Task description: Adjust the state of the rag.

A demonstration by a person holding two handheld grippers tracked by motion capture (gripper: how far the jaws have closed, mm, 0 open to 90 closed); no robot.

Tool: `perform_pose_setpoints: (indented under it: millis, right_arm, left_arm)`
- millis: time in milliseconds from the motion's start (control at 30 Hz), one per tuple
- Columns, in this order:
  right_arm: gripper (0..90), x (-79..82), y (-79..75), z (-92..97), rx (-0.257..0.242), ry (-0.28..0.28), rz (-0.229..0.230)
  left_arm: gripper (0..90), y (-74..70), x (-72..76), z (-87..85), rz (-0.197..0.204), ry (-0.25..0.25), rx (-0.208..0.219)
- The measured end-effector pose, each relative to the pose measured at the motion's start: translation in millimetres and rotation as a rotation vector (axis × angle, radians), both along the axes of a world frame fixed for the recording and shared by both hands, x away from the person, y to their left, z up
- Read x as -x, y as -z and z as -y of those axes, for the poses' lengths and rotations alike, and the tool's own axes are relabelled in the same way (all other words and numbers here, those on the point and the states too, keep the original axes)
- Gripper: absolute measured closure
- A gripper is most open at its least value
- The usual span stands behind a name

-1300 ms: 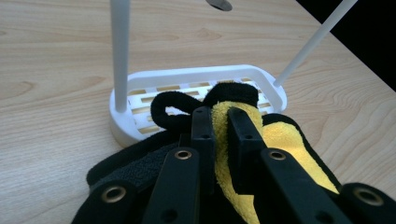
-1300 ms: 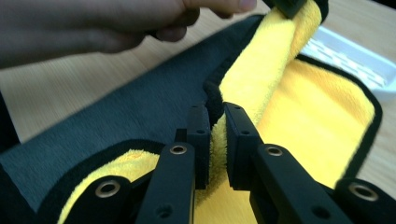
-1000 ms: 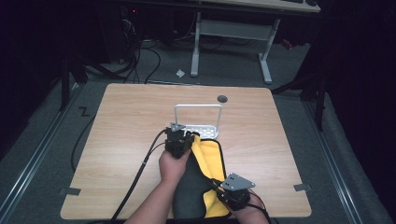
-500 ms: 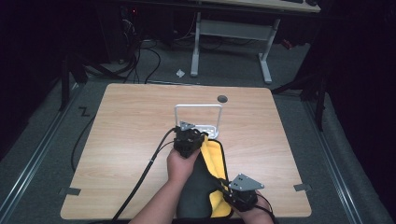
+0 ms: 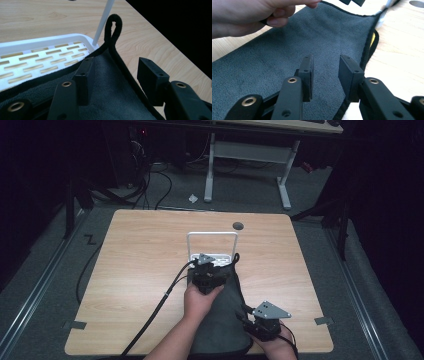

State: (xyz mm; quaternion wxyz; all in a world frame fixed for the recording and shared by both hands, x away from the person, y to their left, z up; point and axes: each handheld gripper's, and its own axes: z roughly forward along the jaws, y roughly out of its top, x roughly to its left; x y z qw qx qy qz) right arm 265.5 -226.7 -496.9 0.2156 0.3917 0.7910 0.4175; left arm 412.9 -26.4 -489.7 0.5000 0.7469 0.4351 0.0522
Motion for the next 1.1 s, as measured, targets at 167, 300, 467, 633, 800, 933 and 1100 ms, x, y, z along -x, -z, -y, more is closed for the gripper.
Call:
perform_pose_setpoints:
  millis: [167, 300, 467, 633, 800, 933, 1100]
  right_arm:
    - [67.1, -1.1, 3.5, -1.4, 0.010, -0.007, -0.012]
    - [67.8, -2.9, 6.0, -2.5, 0.016, -0.007, -0.021]
    - [68.4, -4.2, 8.3, -3.3, 0.022, -0.006, -0.031]
    - [69.2, -5.8, 11.2, -4.1, 0.024, -0.003, -0.041]
    - [69.8, -11.5, 12.6, -4.1, 0.023, 0.010, -0.046]
    - [73.2, -23.6, 10.5, -4.2, 0.023, 0.027, -0.034]
    - [87.5, -60.8, 9.4, -5.9, 0.040, 0.057, -0.063]
  left_arm:
    - [49.4, 5.5, 9.5, -12.9, 0.013, 0.009, -0.028]
    - [50.8, 9.0, 19.5, -30.4, 0.022, 0.012, -0.044]
    - [51.7, 13.5, 35.5, -57.5, 0.028, 0.018, -0.077]
    - [53.1, 18.0, 49.8, -78.3, 0.021, 0.040, -0.118]
    - [53.0, 23.9, 54.5, -87.6, 0.004, 0.029, -0.136]
    - [53.0, 26.9, 55.8, -84.3, 0.029, 0.036, -0.152]
    - [61.3, 27.5, 51.5, -78.4, 0.029, 0.050, -0.187]
